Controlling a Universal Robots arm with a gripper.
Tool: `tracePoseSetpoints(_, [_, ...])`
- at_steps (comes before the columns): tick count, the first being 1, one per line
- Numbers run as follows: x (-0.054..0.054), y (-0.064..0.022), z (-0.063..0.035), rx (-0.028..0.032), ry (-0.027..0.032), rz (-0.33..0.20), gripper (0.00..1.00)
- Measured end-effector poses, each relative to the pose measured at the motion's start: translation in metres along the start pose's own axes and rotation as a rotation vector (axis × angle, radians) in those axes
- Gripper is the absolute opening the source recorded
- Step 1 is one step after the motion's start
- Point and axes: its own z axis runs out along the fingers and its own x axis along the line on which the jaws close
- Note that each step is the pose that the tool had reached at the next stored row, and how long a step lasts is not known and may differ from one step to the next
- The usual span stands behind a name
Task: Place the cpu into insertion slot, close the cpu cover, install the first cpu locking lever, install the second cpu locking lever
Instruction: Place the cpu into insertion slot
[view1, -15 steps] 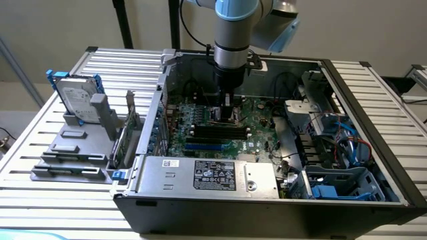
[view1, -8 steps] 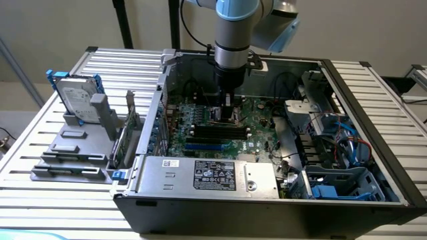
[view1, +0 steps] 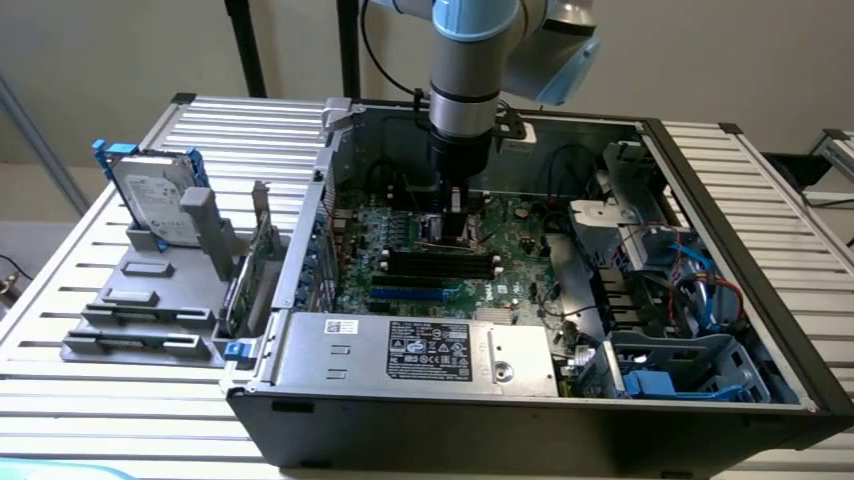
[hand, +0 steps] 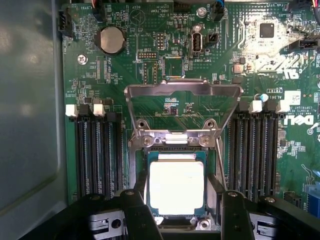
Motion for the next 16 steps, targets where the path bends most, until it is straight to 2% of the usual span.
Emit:
tracePoseSetpoints(6, [-0.0003,0.0,0.0,0.0033,-0.0002,0.0,0.55])
tracePoseSetpoints(16, [-0.0003,0.001,0.0008,0.0037,-0.0002,0.0,0.55])
